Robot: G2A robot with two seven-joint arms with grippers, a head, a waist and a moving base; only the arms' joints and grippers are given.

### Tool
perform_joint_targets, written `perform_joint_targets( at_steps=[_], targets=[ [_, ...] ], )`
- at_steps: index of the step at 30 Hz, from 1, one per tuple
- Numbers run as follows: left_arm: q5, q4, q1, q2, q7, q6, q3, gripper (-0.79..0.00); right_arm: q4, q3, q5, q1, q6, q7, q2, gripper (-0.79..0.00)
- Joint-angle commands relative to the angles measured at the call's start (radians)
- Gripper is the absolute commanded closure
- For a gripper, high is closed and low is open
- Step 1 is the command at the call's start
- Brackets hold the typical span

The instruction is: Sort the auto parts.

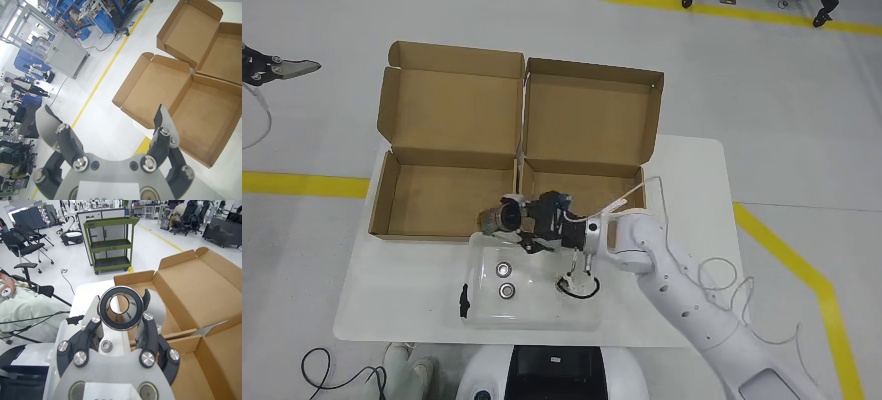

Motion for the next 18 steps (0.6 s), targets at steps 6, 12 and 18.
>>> perform_joint_targets(
  at_steps=[6, 12, 18],
  targets=[
    [0.000, 0.000, 0.000, 0.000, 0.000, 0.000, 0.000, -0.785, -0.068, 0.059, 0.018, 0.052, 0.015, 0.004, 0.003, 0.000],
    [0.000, 0.000, 0.000, 0.000, 0.000, 0.000, 0.000, -0.785, -0.103, 0.136, 0.051, 0.077, 0.008, -0.044, 0.011, 0.000],
    [0.000, 0.000, 0.000, 0.000, 0.000, 0.000, 0.000, -0.785, -0.169, 0.182, 0.052, 0.085, 0.016, -0.044, 0.017, 0.000]
  ],
)
